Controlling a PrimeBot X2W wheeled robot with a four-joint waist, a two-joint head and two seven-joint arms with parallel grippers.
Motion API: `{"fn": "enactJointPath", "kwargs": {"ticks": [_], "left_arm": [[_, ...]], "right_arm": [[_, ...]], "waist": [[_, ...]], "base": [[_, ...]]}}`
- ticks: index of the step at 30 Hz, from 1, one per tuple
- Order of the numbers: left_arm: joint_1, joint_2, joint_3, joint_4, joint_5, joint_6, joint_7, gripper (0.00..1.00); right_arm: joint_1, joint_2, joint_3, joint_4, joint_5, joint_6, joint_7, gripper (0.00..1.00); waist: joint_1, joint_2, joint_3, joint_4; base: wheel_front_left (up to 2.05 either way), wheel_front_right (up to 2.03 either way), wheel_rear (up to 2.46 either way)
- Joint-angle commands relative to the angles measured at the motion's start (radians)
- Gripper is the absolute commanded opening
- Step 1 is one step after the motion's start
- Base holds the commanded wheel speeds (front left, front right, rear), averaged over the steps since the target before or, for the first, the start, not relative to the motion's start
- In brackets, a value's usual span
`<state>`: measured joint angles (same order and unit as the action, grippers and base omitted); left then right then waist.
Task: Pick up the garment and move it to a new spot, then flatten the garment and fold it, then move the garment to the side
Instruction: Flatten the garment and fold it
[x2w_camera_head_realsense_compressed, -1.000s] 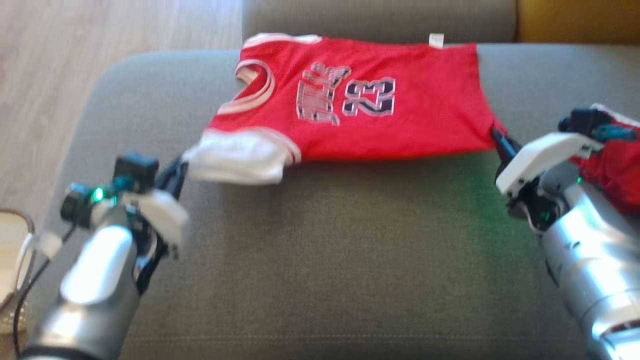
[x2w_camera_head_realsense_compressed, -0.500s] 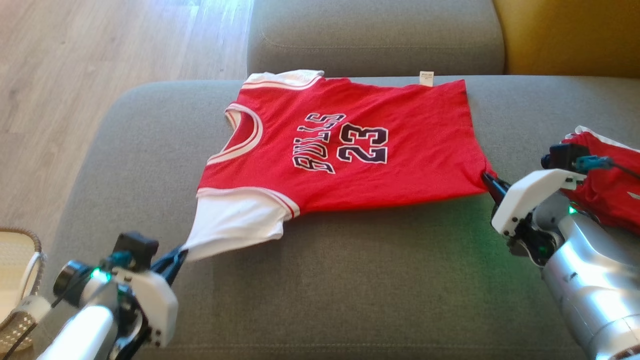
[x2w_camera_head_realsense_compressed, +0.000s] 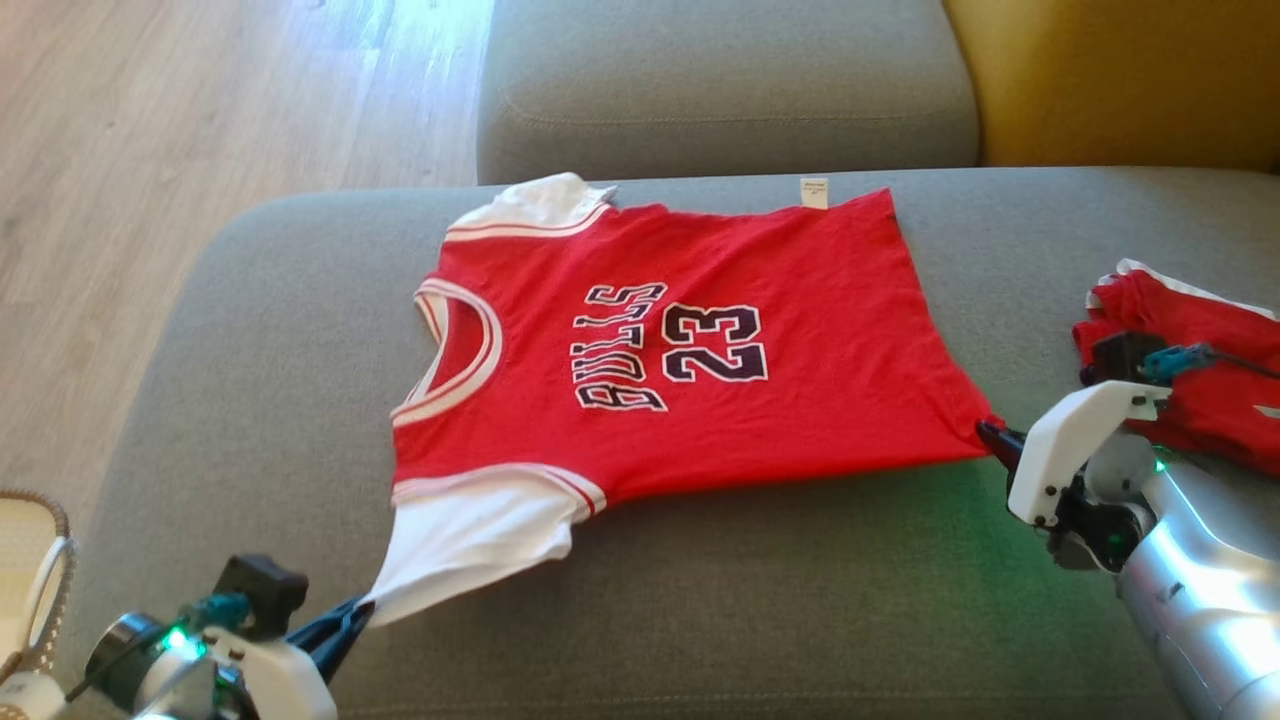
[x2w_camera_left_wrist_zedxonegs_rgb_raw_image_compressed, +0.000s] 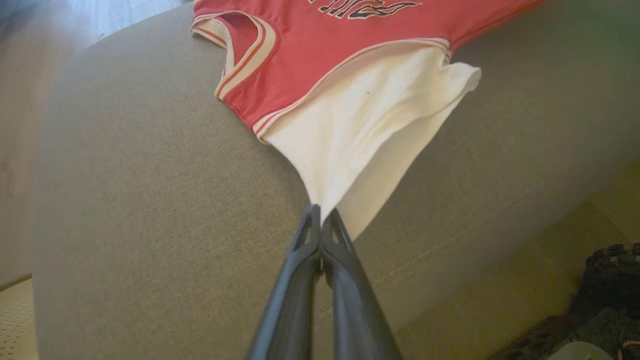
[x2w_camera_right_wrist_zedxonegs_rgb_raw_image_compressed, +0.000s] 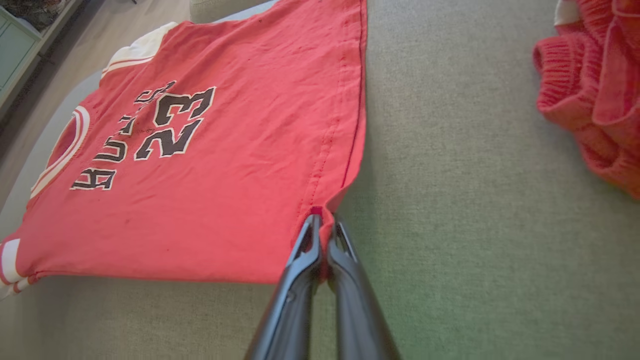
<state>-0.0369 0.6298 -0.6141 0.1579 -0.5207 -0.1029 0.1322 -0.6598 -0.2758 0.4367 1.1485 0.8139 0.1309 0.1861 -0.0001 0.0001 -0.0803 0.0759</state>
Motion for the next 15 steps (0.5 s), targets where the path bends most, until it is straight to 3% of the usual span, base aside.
{"fn": "enactJointPath", "kwargs": {"ticks": [1,15], "left_arm": [[-0.038,0.05,0.053,-0.039,-0.006,0.011,0.002,0.0],[0.06,0.095,0.055,-0.142,-0.036,0.055,0.039,0.0]], "right_arm": [[-0.004,-0.02,0.017,-0.033,0.01,0.0,0.004,0.0],[0.065,-0.006,-0.051,-0.063,0.126,0.0,-0.009,0.0]], "waist": [[0.0001,-0.0001,-0.005,-0.004],[0.0001,-0.0001,-0.039,-0.008]], "base": [[0.0,0.0,0.0],[0.0,0.0,0.0]]}}
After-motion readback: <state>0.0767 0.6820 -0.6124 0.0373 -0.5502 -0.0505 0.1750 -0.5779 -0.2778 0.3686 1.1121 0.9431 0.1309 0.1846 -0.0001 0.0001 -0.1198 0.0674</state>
